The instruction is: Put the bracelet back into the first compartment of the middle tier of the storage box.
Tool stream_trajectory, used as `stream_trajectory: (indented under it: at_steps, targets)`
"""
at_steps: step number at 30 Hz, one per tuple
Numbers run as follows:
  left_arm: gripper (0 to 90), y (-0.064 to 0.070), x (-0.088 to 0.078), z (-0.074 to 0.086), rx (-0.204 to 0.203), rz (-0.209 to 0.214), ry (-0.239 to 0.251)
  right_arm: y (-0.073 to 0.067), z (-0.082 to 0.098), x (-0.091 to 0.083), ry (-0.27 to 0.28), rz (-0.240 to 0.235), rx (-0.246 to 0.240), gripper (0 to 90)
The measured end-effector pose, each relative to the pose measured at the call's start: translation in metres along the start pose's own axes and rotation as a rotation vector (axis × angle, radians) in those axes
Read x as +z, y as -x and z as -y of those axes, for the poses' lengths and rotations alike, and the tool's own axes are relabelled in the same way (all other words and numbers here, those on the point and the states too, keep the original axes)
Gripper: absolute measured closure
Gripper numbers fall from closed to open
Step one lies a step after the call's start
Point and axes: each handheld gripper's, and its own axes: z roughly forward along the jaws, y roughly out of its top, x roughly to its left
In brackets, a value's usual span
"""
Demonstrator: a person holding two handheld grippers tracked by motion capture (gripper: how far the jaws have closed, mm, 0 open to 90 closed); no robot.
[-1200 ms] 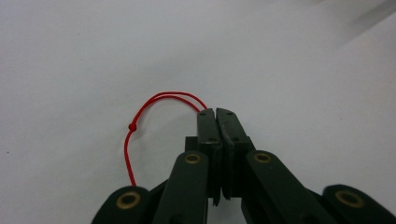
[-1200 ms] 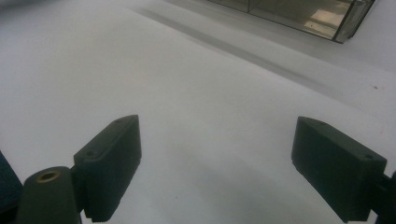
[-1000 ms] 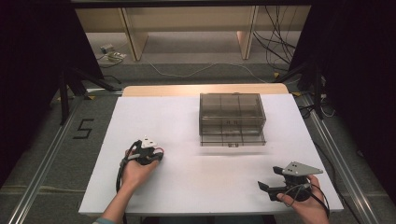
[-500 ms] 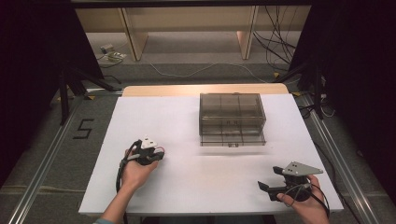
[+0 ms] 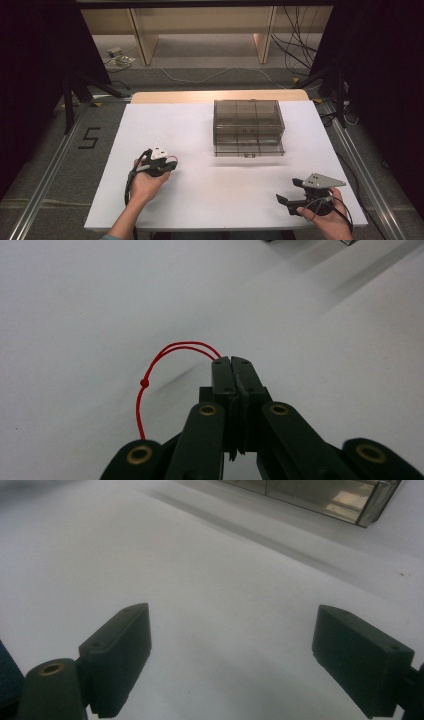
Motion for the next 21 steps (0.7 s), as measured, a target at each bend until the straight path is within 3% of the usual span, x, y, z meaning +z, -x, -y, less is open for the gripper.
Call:
stream_trajectory:
  at_steps: [21]
  targets:
    - [89.7,0.0072,-0.0061,-0.0078,0.019,0.003,0.04,-0.0003,0.0,0.0,0.001,0.0,0.0,16.8]
